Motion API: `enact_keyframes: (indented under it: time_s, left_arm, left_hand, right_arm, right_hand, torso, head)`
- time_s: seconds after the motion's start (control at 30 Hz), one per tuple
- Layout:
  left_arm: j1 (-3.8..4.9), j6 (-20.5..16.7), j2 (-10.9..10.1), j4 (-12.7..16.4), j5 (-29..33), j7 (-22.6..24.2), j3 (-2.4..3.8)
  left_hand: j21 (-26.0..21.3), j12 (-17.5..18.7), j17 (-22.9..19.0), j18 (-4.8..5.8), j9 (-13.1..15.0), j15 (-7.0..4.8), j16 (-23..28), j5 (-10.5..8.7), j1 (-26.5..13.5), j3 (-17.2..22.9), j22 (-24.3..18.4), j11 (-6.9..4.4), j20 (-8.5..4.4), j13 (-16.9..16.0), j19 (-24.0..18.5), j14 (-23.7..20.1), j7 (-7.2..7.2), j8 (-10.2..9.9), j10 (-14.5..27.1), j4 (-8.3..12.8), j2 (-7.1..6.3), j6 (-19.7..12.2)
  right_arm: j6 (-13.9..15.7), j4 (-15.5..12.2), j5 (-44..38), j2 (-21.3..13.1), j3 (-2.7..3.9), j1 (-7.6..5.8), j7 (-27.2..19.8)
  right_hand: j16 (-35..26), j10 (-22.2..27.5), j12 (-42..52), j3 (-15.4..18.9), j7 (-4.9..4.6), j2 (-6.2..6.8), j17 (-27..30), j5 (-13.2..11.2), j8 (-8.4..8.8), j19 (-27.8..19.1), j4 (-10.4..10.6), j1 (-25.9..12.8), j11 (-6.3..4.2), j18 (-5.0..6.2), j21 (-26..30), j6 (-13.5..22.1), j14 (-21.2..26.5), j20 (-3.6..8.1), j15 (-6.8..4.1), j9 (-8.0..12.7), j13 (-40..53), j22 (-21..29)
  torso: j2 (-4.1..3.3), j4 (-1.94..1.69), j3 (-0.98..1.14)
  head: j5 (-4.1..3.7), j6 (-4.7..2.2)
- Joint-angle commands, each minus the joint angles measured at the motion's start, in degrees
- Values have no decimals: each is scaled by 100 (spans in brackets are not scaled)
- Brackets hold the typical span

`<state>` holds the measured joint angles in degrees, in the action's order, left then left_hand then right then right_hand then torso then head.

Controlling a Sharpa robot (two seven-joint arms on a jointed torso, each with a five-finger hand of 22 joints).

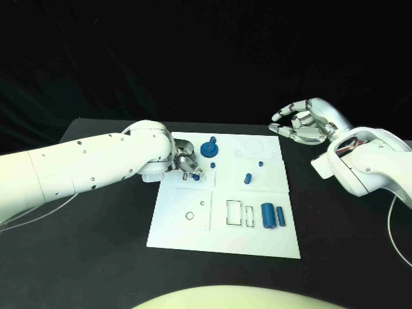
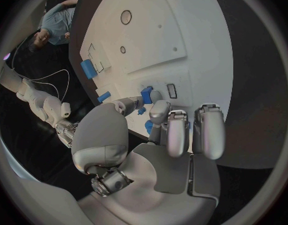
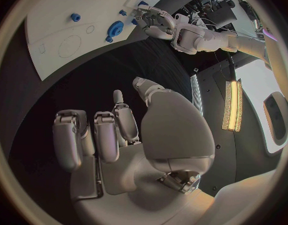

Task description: Assemble the parts on the task board

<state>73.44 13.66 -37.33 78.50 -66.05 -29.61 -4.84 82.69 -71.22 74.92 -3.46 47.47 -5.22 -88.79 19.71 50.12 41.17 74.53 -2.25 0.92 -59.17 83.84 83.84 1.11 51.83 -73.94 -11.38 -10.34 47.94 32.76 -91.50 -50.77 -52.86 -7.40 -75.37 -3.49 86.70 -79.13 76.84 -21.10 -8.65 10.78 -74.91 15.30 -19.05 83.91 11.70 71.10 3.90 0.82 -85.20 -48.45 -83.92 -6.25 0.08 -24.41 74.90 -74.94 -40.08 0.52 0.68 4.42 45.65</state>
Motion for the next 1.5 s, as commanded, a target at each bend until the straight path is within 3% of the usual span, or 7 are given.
enact_keyframes:
  time_s: [0.03, 0.7, 0.97, 1.3, 1.5]
  left_arm:
    - [-32, 203, 10, 5, 26, -46, -22]
    - [-40, 166, -41, 51, 66, -42, -20]
    - [-43, 121, -109, 124, 79, -40, -7]
    - [-42, 63, -246, 278, 94, -34, 45]
    - [-39, -89, -319, 395, 197, -17, 169]
  left_hand:
    - [-4, -3, 1325, 33, -5, -43, -15, -32, -36, -50, 6, -13, -49, 11, 0, 564, 36, -24, -12, 1, 7, 15]
    - [-14, -20, 1309, 33, 24, -47, -6, -29, -105, -550, 7, -17, -51, -13, 4, 560, 31, -37, -27, -329, -5, 51]
    - [-15, -22, 1304, 33, 26, -48, -3, -27, -108, -590, 7, -17, -51, -15, 5, 559, 30, -38, -28, -359, -4, 54]
    - [-18, -16, 1293, 32, 28, -48, 3, -26, -106, -612, 2, -17, -51, -6, 3, 556, 29, -38, -24, -373, -7, 56]
    - [-23, 0, 1292, 30, 36, -47, 4, -24, -116, -768, -1, -15, -55, 17, 3, 555, 32, -46, -7, -469, -43, 50]
  right_arm:
    - [-57, -2, -14, 0, 2, 3, -53]
    - [-50, 7, -1, 1, 2, 8, -65]
    - [-50, 9, 2, -1, 2, 12, -67]
    - [-43, 8, 6, -7, 2, 14, -67]
    - [-27, 26, 18, -5, 2, 16, -78]
  right_hand:
    - [-30, 26, -30, 3, -10, -10, -563, 23, -10, 293, 21, -52, 4, 55, 16, 42, -395, 36, -31, -8, 100, -1179]
    - [-43, 34, -41, 65, -5, 7, -537, 1, -32, 277, 83, -126, 1, 62, 46, 52, -389, 39, -34, -14, 87, -1162]
    - [-44, 33, -41, 73, -4, 6, -536, -5, -35, 274, 92, -137, 0, 63, 51, 53, -389, 39, -34, -14, 87, -1159]
    - [-46, 33, -41, 82, -3, 4, -533, -12, -38, 275, 104, -149, 0, 63, 50, 55, -388, 40, -34, -15, 87, -1160]
    - [-46, 31, -39, 89, -2, 3, -533, -18, -40, 274, 113, -158, -1, 63, 52, 57, -388, 40, -35, -15, 89, -1159]
  torso:
    - [0, 3, 0]
    - [1, 2, -2]
    - [1, 2, -2]
    - [4, -3, -1]
    - [2, 5, -2]
  head:
    - [-2, 7]
    - [-3, 9]
    - [0, 12]
    - [11, 3]
    - [16, -19]
